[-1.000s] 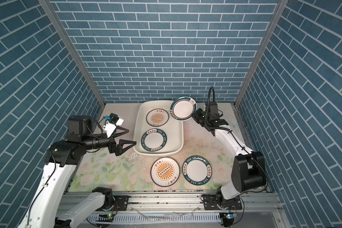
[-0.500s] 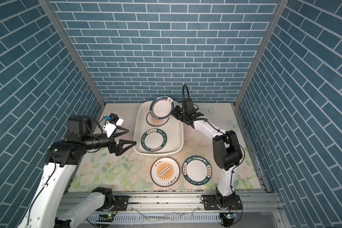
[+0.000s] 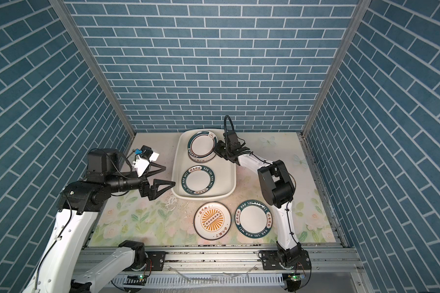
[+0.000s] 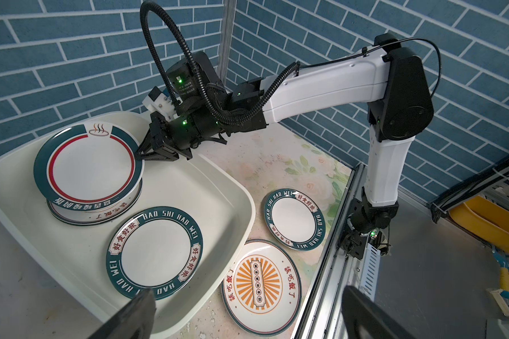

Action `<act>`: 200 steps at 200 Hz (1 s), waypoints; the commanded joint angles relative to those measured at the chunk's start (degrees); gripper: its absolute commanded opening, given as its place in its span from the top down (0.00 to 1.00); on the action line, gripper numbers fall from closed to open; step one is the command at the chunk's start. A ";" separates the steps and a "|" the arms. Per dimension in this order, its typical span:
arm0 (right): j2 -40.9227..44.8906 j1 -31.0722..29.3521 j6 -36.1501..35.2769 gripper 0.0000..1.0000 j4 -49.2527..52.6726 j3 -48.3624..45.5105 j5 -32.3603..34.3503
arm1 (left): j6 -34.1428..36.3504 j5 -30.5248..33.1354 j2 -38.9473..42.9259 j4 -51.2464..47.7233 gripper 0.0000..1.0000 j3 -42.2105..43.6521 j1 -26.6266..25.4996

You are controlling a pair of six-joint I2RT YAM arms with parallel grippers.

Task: Place the plates into the plastic bin on the countertop
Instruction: 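Carry the green-and-red plate over the bin with the right gripper, then lower the green-and-red plate flat onto the plate stack in the bin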

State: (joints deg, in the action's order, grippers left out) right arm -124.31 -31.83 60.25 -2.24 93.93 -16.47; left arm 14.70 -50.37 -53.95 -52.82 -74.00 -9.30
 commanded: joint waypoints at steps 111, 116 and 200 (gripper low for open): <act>-6.19 -0.58 6.61 0.95 -8.67 1.78 -0.95 | -0.02 -0.42 0.78 -0.36 0.00 -0.53 -0.01; -6.29 -0.60 6.64 0.95 -8.66 1.78 -1.01 | -0.02 -0.41 0.78 -0.35 0.01 -0.53 -0.02; -7.44 -0.95 7.77 0.94 -8.62 1.66 -1.72 | 0.17 -0.32 1.22 -0.27 0.00 -0.26 -0.02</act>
State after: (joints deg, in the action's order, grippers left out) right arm -131.17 -32.32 65.84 -8.10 95.92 -17.19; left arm 14.59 -50.39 -53.47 -52.84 -74.00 -9.30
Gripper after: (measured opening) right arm 0.070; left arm 0.995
